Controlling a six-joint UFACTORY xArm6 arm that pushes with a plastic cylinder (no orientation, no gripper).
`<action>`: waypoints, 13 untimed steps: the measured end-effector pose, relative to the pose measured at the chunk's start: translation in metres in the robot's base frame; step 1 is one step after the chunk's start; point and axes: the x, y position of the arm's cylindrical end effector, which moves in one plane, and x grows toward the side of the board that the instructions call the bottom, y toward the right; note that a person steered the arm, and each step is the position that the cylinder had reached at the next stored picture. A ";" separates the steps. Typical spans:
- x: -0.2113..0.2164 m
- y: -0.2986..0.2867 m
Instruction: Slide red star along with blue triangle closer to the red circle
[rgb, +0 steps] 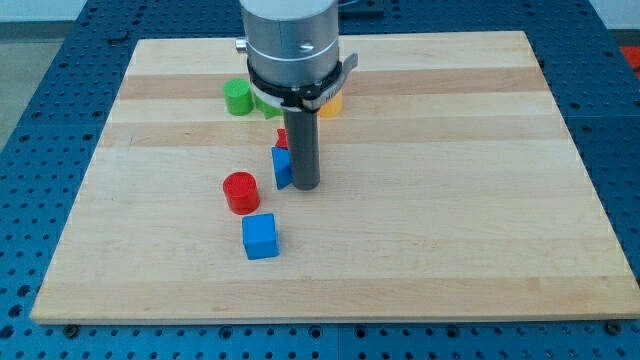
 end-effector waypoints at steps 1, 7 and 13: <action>-0.002 -0.018; -0.022 0.035; -0.099 -0.005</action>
